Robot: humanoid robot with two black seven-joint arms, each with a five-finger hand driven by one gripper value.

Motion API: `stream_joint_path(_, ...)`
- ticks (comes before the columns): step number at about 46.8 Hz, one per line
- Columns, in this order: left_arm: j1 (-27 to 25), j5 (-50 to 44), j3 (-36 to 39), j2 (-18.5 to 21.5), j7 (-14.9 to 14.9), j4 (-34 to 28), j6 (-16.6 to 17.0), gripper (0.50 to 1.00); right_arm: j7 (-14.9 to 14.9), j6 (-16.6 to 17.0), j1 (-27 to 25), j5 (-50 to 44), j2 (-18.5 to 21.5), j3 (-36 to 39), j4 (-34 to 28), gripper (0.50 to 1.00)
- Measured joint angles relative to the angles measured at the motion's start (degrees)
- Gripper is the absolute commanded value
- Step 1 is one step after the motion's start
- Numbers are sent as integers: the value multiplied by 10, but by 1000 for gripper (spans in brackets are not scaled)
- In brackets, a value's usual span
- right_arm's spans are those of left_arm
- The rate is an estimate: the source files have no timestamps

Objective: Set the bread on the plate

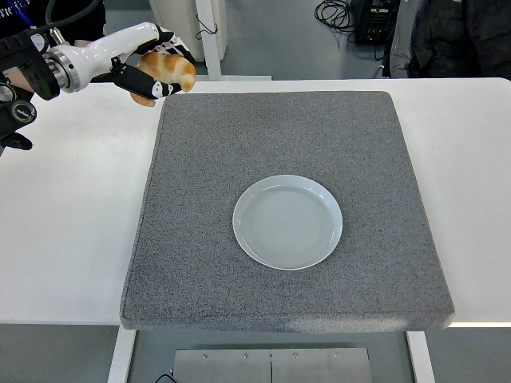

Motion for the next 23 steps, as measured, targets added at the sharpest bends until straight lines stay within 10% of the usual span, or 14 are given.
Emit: stream_joint_path(23,-77,-4,-6,-52,34,0,-9,500,0,0,0,0,0,0,-1,1000)
